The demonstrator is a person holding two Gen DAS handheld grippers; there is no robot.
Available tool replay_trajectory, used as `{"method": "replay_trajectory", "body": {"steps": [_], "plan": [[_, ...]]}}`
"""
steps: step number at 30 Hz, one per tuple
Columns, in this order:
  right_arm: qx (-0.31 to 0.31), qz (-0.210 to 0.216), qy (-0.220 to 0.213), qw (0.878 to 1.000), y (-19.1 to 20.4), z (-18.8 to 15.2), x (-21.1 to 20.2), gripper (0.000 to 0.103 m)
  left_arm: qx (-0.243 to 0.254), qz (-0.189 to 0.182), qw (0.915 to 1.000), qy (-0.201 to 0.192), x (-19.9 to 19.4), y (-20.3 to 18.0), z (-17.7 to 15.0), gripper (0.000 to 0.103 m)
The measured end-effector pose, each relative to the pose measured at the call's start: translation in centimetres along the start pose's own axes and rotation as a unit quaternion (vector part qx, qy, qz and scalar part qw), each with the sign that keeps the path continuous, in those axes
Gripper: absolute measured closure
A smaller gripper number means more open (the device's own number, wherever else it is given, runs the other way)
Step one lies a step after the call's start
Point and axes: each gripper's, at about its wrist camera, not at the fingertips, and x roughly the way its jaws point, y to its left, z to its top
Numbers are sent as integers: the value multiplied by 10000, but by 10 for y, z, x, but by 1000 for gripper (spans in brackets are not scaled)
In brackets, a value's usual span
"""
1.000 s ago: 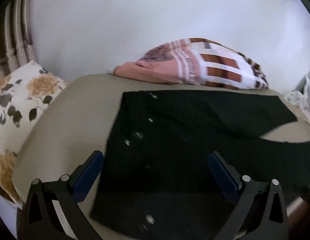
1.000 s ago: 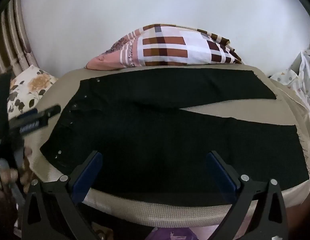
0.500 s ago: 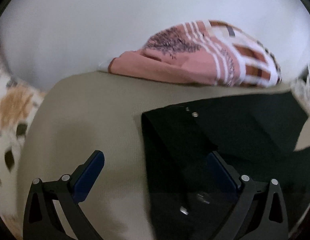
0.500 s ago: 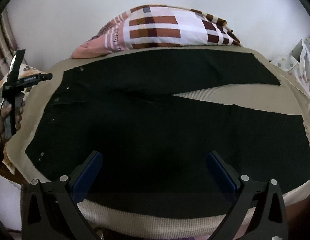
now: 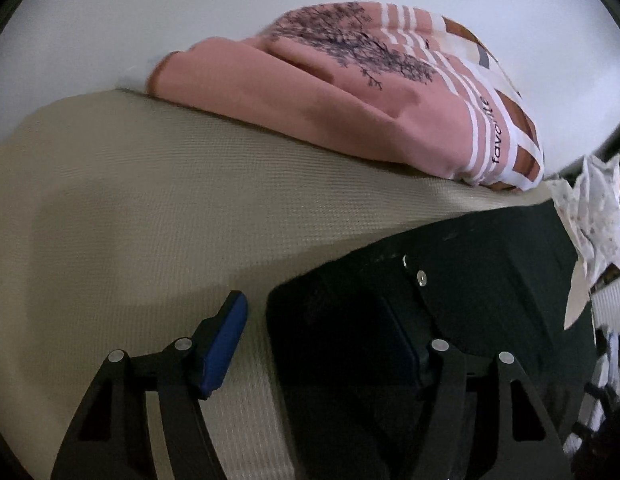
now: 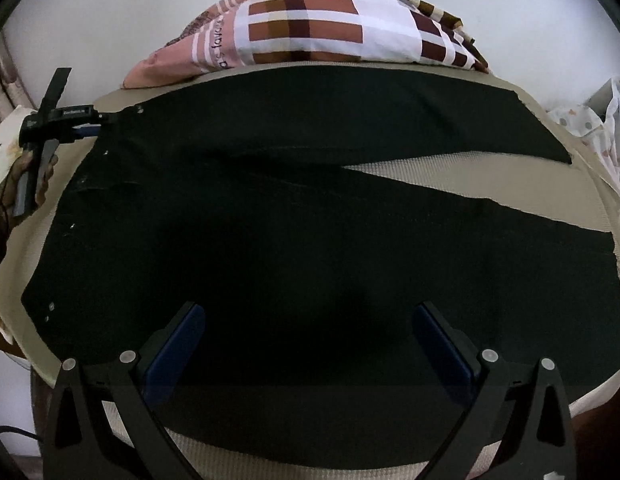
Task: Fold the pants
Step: 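Grasp one trouser leg with the right gripper and fold it over the other leg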
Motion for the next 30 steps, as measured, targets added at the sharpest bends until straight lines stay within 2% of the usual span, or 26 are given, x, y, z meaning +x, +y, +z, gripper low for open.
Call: {"method": "replay_trajectory", "body": {"steps": [2,3,4,5,8,10,12,14,16,20,25,28,30], "plan": [[3,6,8,10000,-1,2,1,0,11,-326,9995,18,2,0,3,36],[-8,33,2,10000,0,3,1,0,-248,-532,9983,5,1,3,3,37],[-12,88,-1,10000,0,4,1,0,-503,-452,9977,9,0,6,2,54],[-44,125,-14,9999,1,7,2,0,-634,-310,9975,-16,-1,5,3,62],[34,346,-114,9993,-2,20,0,0,-590,-93,9980,-210,-10,-6,-5,74],[201,617,-197,9977,-8,34,-1,0,-403,116,9981,-451,-23,-20,-13,86],[598,1132,-279,9914,-21,56,0,0,-348,183,9960,-801,-42,-33,-21,88],[1148,1774,-309,9769,-38,80,7,0,-362,126,9926,-1150,-64,-46,-29,87],[1546,2232,-224,9622,-49,100,19,1,-191,76,9892,-1449,-86,-63,-39,87],[2245,3271,180,9177,-60,143,60,8,107,15,9860,-1663,-116,-98,-64,87],[2704,3684,574,8876,-64,191,112,8,230,-39,9830,-1823,-141,-127,-99,87],[3306,3933,792,8543,-71,204,146,8,173,-90,9820,-1876,-153,-140,-123,87],[3513,3888,866,8473,-73,210,160,8,68,-174,9827,-1844,-158,-145,-134,87]]}}
